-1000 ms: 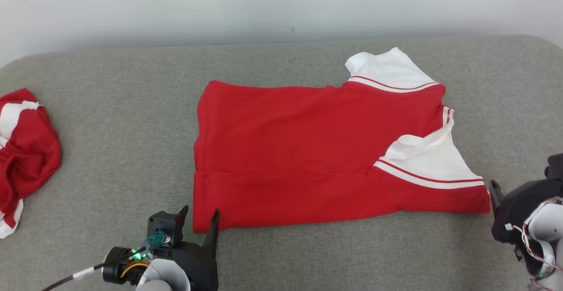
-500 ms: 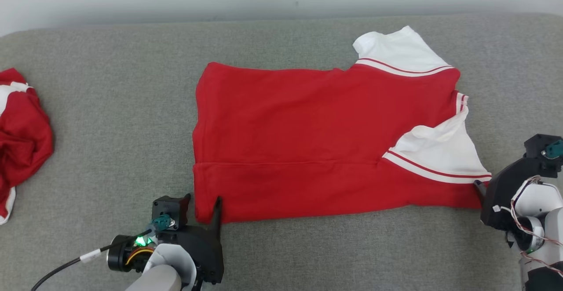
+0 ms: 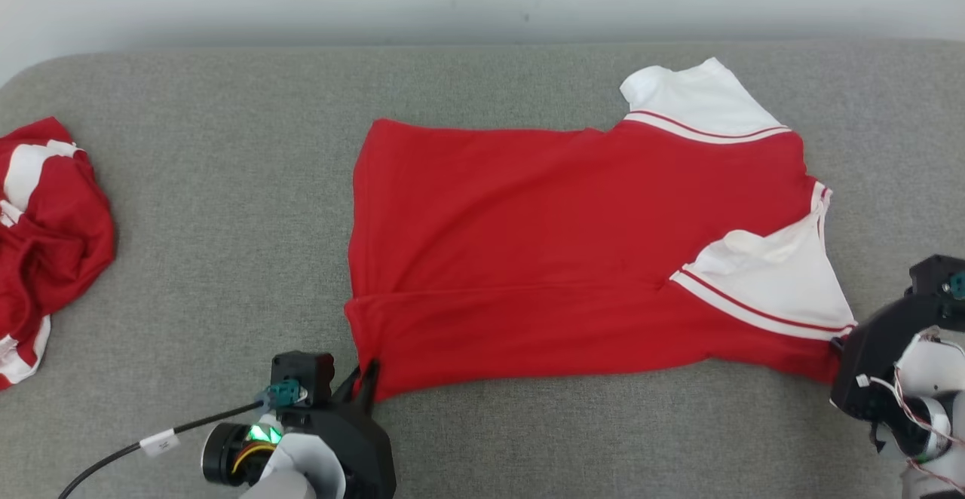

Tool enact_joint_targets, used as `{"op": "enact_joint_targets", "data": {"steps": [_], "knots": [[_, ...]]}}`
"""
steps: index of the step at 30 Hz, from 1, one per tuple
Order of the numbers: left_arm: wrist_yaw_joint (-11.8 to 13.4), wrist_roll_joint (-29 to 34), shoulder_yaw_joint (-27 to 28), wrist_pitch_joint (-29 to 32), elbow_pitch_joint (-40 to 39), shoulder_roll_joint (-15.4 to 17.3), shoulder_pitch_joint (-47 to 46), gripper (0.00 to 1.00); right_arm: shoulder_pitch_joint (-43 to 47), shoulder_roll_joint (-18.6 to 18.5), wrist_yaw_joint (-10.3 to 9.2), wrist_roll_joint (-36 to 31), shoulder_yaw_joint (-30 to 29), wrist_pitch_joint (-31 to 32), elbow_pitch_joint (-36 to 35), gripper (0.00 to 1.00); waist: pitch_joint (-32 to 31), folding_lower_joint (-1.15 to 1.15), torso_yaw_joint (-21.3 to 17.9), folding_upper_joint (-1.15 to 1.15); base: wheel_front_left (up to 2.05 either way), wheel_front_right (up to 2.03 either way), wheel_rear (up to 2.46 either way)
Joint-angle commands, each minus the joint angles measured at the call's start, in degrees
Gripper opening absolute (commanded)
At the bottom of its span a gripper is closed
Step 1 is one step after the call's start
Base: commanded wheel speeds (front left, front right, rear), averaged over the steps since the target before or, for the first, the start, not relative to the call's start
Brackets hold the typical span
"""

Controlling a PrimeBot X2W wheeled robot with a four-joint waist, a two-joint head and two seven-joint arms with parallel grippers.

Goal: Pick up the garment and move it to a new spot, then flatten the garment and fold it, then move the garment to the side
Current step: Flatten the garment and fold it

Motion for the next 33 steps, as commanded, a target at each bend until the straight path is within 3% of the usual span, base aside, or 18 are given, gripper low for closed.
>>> {"op": "enact_joint_targets", "data": {"steps": [1,12,19,21,22,23,33], "knots": [[0.05,-0.83,-1.16,0.74,0.48,0.71,3.7,0.0,2.36,0.25,0.01,0.41,-0.43,0.6,-1.34,0.0,-1.31,-0.01,0.22,0.0,0.0,0.0,0.0],[3.39,-0.8,0.12,-0.58,-9.74,6.9,9.36,0.0,15.09,3.76,0.01,3.69,-4.0,6.21,-18.99,0.0,-5.33,-0.01,0.04,0.0,0.0,0.0,0.0],[5.14,-1.44,-0.26,-0.04,-13.35,8.75,13.55,0.0,21.92,5.38,0.0,5.13,-5.26,7.4,-23.5,0.0,-6.2,-0.01,-0.07,0.0,0.0,0.0,0.0],[5.52,-1.8,-0.47,0.35,-13.41,8.97,14.22,0.22,22.4,5.55,0.0,4.98,-5.14,6.91,-22.82,0.0,-6.28,-0.01,-0.14,0.0,0.0,0.0,0.0],[5.53,-1.84,-0.6,0.55,-13.59,9.0,14.53,0.49,22.4,5.61,0.0,5.03,-5.11,6.57,-22.29,0.46,-6.32,-0.01,-0.16,0.0,0.0,0.0,0.0],[5.7,-1.84,-0.74,0.53,-13.87,8.92,14.81,1.0,22.34,5.65,0.0,4.97,-5.06,6.09,-21.65,1.0,-6.37,-0.01,-0.17,0.0,0.0,0.0,0.0],[7.04,-2.85,0.38,-0.23,-16.28,9.57,16.14,1.0,20.23,5.72,0.0,4.37,-4.02,1.01,-18.64,1.0,-7.42,-0.01,-0.21,0.0,0.0,0.0,0.0]]}}
